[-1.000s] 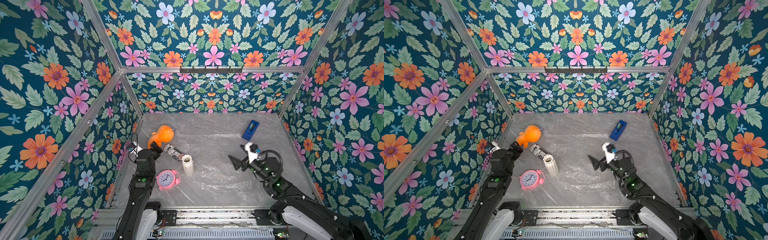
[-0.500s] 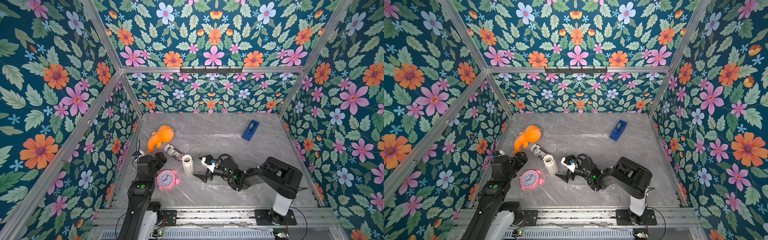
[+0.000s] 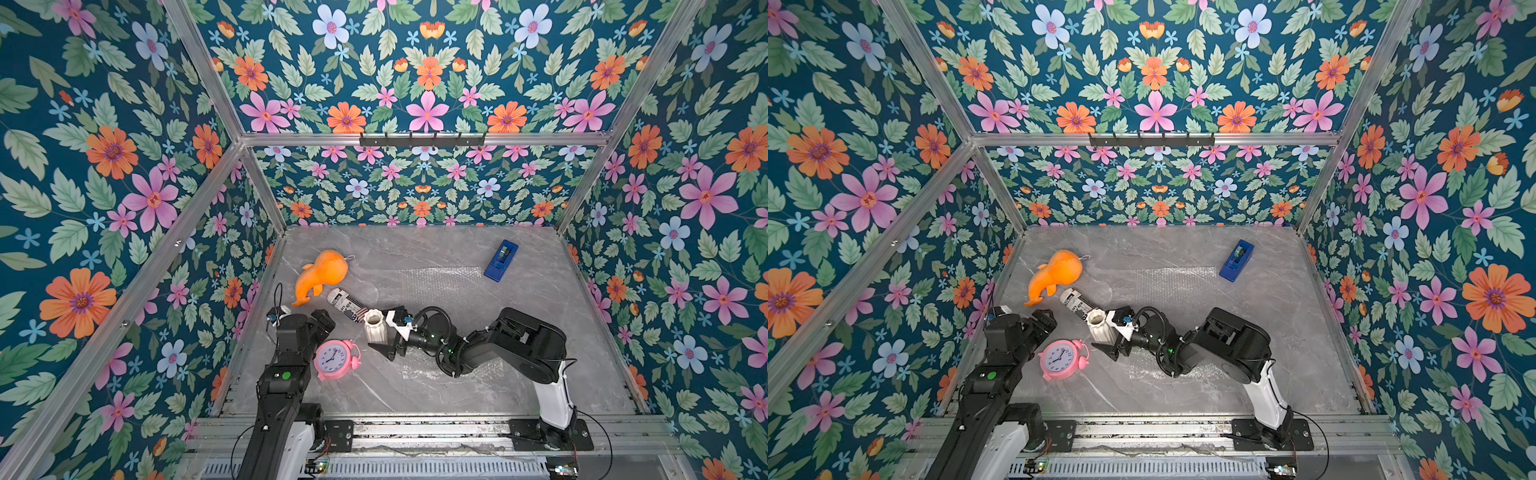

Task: Wrap vases in bubble wrap
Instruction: Pick up the vase from the center of the board.

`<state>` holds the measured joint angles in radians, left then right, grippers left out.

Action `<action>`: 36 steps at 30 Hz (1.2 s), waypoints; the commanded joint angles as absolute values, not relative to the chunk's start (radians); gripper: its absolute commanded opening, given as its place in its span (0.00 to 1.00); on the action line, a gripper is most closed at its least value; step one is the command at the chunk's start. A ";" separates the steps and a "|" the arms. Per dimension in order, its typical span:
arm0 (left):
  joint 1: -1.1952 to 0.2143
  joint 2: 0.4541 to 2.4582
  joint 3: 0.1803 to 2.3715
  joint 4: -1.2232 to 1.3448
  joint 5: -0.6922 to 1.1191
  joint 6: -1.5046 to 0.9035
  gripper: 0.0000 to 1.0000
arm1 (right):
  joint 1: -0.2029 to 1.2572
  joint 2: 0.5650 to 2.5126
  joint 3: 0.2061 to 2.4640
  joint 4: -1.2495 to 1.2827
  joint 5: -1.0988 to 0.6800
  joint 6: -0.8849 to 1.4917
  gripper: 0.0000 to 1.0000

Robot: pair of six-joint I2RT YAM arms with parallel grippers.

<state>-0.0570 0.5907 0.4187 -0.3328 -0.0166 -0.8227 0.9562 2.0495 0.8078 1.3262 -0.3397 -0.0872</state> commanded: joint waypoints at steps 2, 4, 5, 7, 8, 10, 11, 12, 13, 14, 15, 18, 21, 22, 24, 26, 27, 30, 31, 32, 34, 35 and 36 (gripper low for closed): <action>-0.055 0.593 0.428 -0.329 0.002 -0.839 0.92 | 0.959 2.078 0.837 1.374 -0.356 -0.068 0.95; -0.055 0.592 0.428 -0.328 0.016 -0.845 0.91 | 0.961 2.089 0.853 1.375 -0.351 -0.065 0.90; -0.055 0.591 0.428 -0.327 0.021 -0.845 0.91 | 0.963 2.092 0.862 1.367 -0.352 -0.066 0.89; -0.056 0.589 0.430 -0.338 0.020 -0.843 0.91 | 0.963 2.092 0.875 1.348 -0.369 -0.074 0.86; -0.056 0.589 0.431 -0.345 0.018 -0.843 0.91 | 0.965 2.092 0.879 1.342 -0.373 -0.077 0.85; -0.055 0.581 0.431 -0.351 0.018 -0.846 0.91 | 0.966 2.091 0.881 1.343 -0.377 -0.083 0.79; -0.056 0.578 0.430 -0.352 0.018 -0.848 0.90 | 0.966 2.087 0.882 1.340 -0.376 -0.084 0.76; -0.055 0.573 0.427 -0.349 0.018 -0.848 0.90 | 0.966 2.086 0.885 1.333 -0.377 -0.082 0.71; -0.056 0.569 0.423 -0.347 0.018 -0.848 0.89 | 0.966 2.082 0.887 1.322 -0.385 -0.084 0.67; -0.055 0.566 0.422 -0.346 0.015 -0.845 0.89 | 0.968 2.078 0.888 1.314 -0.389 -0.084 0.66; -0.056 0.564 0.421 -0.346 0.013 -0.841 0.89 | 0.969 2.072 0.891 1.306 -0.393 -0.085 0.62; -0.056 0.564 0.432 -0.338 0.013 -0.820 0.89 | 0.974 2.038 0.890 1.266 -0.386 -0.114 0.45; -0.057 0.569 0.433 -0.295 0.041 -0.816 0.88 | 0.977 1.958 0.915 1.113 -0.387 -0.167 0.35; -0.057 0.571 0.433 -0.274 0.055 -0.813 0.88 | 0.977 1.921 0.929 1.035 -0.386 -0.191 0.34; -0.058 0.586 0.440 -0.245 0.083 -0.800 0.87 | 0.977 1.836 0.942 0.882 -0.382 -0.240 0.32; -0.061 0.607 0.451 -0.226 0.103 -0.785 0.87 | 0.977 1.732 0.930 0.751 -0.376 -0.305 0.32; -0.065 0.621 0.451 -0.212 0.118 -0.778 0.86 | 0.977 1.673 0.925 0.650 -0.362 -0.361 0.32; -0.082 0.660 0.446 -0.151 0.161 -0.756 0.86 | 0.977 1.470 0.963 0.183 -0.301 -0.552 0.32; -0.087 0.675 0.439 -0.119 0.179 -0.753 0.86 | 0.977 1.420 0.985 0.014 -0.262 -0.613 0.32; -0.093 0.688 0.433 -0.097 0.188 -0.753 0.86 | 0.977 1.384 1.004 -0.129 -0.224 -0.654 0.33; -0.107 0.713 0.432 -0.063 0.202 -0.746 0.85 | 0.977 1.318 1.039 -0.403 -0.128 -0.738 0.33; -0.114 0.720 0.433 -0.054 0.202 -0.741 0.85 | 0.977 1.299 1.047 -0.501 -0.079 -0.765 0.33; -0.124 0.724 0.436 -0.045 0.198 -0.732 0.85 | 0.976 1.283 1.056 -0.595 -0.022 -0.788 0.33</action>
<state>-0.1108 0.7147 0.4313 -0.1318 0.1680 -0.7685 0.9779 1.3159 1.0397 -0.0925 -0.1993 -0.6041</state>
